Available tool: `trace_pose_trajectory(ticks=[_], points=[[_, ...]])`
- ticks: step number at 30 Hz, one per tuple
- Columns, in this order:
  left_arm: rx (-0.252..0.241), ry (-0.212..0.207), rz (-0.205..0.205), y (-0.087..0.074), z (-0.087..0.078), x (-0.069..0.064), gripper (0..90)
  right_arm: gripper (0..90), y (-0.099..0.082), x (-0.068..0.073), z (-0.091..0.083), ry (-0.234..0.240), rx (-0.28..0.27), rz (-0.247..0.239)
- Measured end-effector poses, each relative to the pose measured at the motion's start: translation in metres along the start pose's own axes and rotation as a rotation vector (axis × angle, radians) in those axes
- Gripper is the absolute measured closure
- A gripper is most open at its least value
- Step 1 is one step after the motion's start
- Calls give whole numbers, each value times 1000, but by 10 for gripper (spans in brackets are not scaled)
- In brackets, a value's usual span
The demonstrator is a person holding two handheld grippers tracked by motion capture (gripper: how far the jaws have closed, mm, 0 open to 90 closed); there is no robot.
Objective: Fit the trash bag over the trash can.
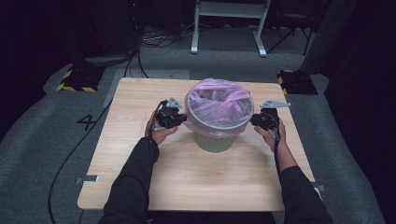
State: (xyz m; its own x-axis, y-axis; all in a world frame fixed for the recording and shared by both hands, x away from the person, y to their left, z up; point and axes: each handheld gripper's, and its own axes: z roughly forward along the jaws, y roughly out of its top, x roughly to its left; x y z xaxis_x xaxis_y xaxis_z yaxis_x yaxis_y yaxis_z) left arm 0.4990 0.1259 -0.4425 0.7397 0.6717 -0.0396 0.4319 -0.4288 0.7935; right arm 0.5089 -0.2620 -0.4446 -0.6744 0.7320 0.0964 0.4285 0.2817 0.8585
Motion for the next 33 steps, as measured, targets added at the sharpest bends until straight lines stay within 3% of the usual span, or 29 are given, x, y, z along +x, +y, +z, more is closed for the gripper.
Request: trace_pose_trajectory(ticks=[2,4,6,8,11,13,17,19,22,24,27,33], points=[[-8,30,15,0,-3,-1,732,784,0,1,-3,-38,-9,-14],[-43,48,4,1,-10,2,635,701,2,-2,-9,-67,-29,-17],[-84,72,-39,2,-20,8,505,619,4,-5,-17,-86,-57,-16],[-132,100,-56,1,-31,14,449,579,6,-8,-26,-129,-68,-16],[-147,92,-91,1,-43,21,383,521,11,-14,-40,-142,-98,-6],[-169,114,-97,2,-50,23,338,484,13,-17,-48,-144,-117,-6],[-222,98,-96,8,-61,23,303,427,20,-18,-60,-148,-141,-16],[-224,112,-73,12,-62,20,304,408,24,-18,-65,-147,-155,-22],[-223,104,-76,18,-62,19,315,419,35,-20,-72,-147,-188,-32],[-234,99,-81,22,-62,18,331,419,42,-19,-76,-118,-216,-30],[-243,104,-66,27,-59,15,372,418,56,-16,-77,-130,-244,-16],[-238,74,-69,35,-52,11,391,399,80,-1,-73,-91,-257,-63]])
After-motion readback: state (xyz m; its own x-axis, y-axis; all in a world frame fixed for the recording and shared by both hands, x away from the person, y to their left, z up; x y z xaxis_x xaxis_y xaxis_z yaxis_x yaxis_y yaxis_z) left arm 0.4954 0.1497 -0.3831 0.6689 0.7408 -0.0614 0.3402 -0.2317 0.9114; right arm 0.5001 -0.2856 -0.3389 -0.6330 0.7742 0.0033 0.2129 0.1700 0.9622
